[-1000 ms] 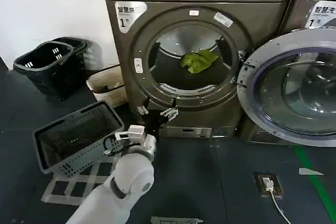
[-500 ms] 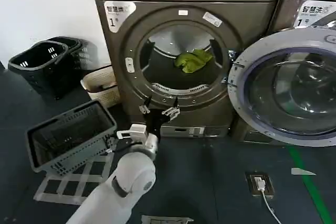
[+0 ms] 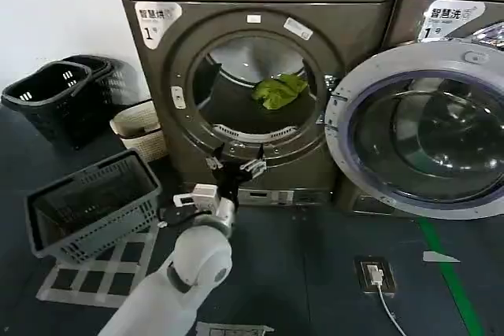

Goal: Grasp the clothes from the dryer.

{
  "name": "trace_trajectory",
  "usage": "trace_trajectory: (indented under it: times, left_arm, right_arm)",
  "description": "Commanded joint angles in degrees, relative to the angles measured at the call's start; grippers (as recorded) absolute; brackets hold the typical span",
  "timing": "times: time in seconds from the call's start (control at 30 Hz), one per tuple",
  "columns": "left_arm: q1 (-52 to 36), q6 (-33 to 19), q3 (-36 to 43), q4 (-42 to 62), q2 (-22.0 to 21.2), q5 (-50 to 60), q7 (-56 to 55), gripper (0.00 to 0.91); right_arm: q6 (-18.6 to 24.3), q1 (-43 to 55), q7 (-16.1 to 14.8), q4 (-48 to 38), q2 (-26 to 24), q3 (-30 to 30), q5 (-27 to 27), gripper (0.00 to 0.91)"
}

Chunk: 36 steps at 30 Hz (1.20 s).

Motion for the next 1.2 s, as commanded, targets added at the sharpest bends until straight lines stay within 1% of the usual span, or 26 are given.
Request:
trace_trajectory:
  times: [0.03, 0.53, 0.7, 1.2]
  left_arm:
    - [0.2, 0.1, -0.2, -0.3, 0.1, 0.0, 0.0, 0.907]
    - [0.0, 0.1, -0.1, -0.3, 0.0, -0.2, 0.0, 0.907]
    - [-0.2, 0.1, -0.1, -0.1, 0.0, -0.3, 0.0, 0.907]
    - [-0.8, 0.1, 0.0, 0.2, -0.1, -0.4, 0.0, 0.907]
  right_arm:
    - [0.2, 0.0, -0.1, -0.1, 0.0, 0.1, 0.0, 0.907]
    - [0.6, 0.2, 0.0, -0.4, -0.2, -0.2, 0.0, 0.907]
    - [2.0, 0.3, -0.5, -0.3, -0.2, -0.3, 0.1, 0.907]
    - [2.8, 0.2, -1.1, -0.7, -0.4, -0.1, -0.1, 0.907]
